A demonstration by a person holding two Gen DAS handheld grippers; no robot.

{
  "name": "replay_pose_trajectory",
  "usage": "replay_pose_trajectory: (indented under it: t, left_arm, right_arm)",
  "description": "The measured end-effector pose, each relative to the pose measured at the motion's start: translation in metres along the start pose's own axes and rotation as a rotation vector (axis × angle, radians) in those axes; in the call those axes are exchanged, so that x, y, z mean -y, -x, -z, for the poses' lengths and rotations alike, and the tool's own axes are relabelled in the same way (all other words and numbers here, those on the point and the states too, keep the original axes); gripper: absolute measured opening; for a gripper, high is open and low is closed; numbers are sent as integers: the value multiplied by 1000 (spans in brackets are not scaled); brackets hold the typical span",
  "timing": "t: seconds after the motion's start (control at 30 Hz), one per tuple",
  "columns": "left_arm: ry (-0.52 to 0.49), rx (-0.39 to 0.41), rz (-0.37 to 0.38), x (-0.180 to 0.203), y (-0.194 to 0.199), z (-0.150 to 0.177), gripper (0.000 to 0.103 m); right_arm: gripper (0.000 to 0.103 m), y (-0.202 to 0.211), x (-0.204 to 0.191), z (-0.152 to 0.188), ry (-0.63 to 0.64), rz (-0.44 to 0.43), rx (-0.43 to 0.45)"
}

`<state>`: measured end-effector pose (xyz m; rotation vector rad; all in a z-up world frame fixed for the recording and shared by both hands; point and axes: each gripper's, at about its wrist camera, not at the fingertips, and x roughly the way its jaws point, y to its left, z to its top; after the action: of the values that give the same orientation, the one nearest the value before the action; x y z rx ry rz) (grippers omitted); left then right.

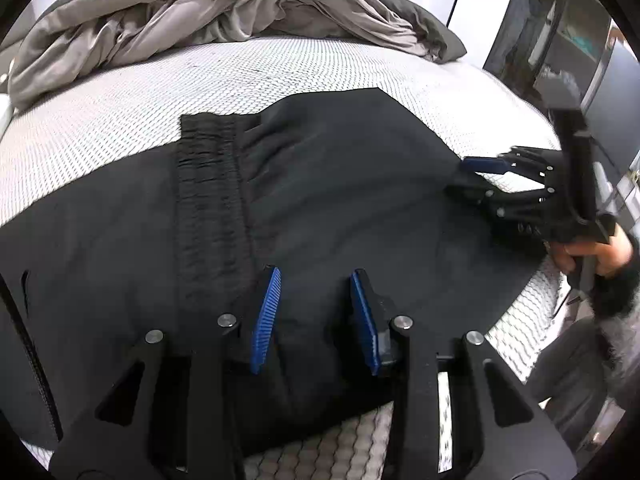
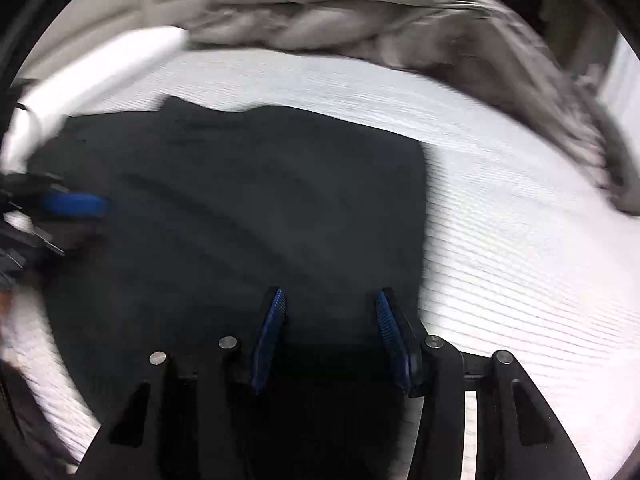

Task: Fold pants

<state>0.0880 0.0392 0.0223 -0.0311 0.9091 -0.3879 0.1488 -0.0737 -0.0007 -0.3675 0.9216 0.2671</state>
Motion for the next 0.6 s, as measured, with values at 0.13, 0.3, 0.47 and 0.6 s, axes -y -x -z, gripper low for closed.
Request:
replay_pose_trajectory:
  t: [0.13, 0.3, 0.47, 0.6]
  left_arm:
    - [41, 35, -90, 2, 23, 9, 35]
    - [37, 83, -84, 36, 17, 5, 35]
    - [-54, 19, -90, 44, -5, 16, 35]
    - [-49, 10, -32, 23, 15, 34, 35]
  right_arm:
    - [48, 27, 24, 9, -100, 10, 26]
    - [48, 42, -12, 2, -124, -149, 111]
    - [48, 11, -40, 14, -17, -159, 34]
    - [48, 19, 4, 40, -17, -39, 31]
